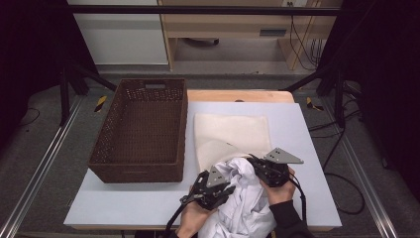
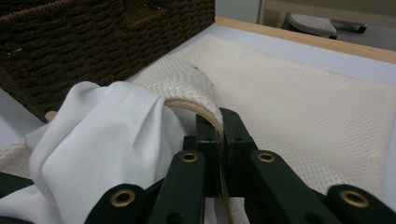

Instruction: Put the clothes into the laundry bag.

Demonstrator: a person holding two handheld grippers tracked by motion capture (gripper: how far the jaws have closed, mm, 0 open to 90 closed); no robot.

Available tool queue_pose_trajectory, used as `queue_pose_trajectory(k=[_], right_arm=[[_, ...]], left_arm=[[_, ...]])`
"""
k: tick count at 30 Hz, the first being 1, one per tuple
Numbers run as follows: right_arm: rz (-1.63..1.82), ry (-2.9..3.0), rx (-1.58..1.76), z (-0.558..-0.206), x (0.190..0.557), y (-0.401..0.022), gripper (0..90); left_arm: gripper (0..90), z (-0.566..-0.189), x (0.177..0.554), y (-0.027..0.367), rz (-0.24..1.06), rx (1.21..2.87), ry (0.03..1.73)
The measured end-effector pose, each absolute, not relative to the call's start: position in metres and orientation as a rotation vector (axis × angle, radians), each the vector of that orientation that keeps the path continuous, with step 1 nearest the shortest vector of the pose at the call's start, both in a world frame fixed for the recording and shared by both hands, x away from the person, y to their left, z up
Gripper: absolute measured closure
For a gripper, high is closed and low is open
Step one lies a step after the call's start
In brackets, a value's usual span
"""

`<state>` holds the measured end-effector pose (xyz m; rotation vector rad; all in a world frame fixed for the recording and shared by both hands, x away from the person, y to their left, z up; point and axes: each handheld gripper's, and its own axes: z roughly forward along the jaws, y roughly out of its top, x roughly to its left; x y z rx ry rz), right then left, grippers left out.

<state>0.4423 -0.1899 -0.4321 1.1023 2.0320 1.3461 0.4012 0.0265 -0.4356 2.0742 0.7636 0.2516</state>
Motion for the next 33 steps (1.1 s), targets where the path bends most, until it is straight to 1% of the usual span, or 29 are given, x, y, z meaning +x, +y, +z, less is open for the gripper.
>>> queue_pose_trajectory(k=[4,8,9,11,13,15,16,17,20,23,24,27,30,33], right_arm=[[1.365,2.02,1.084,-0.428,0.44,-0.19,87.4],[1.389,2.004,1.059,-0.423,0.437,-0.189,87.3],[1.395,2.002,1.049,-0.422,0.436,-0.189,87.3],[1.403,1.997,1.039,-0.42,0.434,-0.189,87.3],[1.403,1.998,1.035,-0.42,0.434,-0.189,87.3],[1.394,2.011,1.043,-0.423,0.435,-0.19,87.3],[1.385,2.018,1.051,-0.425,0.436,-0.19,87.3],[1.38,2.025,1.055,-0.426,0.437,-0.19,87.3],[1.359,2.043,1.073,-0.43,0.438,-0.191,87.2],[1.343,2.051,1.081,-0.432,0.438,-0.192,87.2],[1.343,2.05,1.083,-0.433,0.438,-0.192,87.2],[1.334,2.057,1.08,-0.434,0.438,-0.191,87.1],[1.333,2.061,1.078,-0.435,0.438,-0.191,87.1],[1.329,2.068,1.077,-0.436,0.438,-0.19,86.9]], left_arm=[[80.4,-0.428,0.414,0.011,0.265,2.074,0.766],[80.6,-0.43,0.434,-0.009,0.345,2.147,0.794],[80.7,-0.436,0.446,-0.013,0.349,2.173,0.818],[80.9,-0.446,0.461,-0.015,0.337,2.169,0.867],[80.7,-0.449,0.469,-0.014,0.304,2.167,0.885],[79.4,-0.448,0.467,-0.013,0.319,2.172,0.868],[77.6,-0.447,0.465,-0.013,0.323,2.179,0.864],[73.9,-0.445,0.462,-0.011,0.325,2.167,0.86],[50.6,-0.435,0.448,-0.002,0.314,2.141,0.824],[30.9,-0.424,0.431,0.009,0.303,2.127,0.797],[28.0,-0.421,0.425,0.014,0.322,2.125,0.791],[24.8,-0.417,0.409,0.033,0.348,2.085,0.795],[25.1,-0.431,0.402,0.046,0.37,2.088,0.838],[26.0,-0.451,0.408,0.049,0.324,2.102,0.898]])
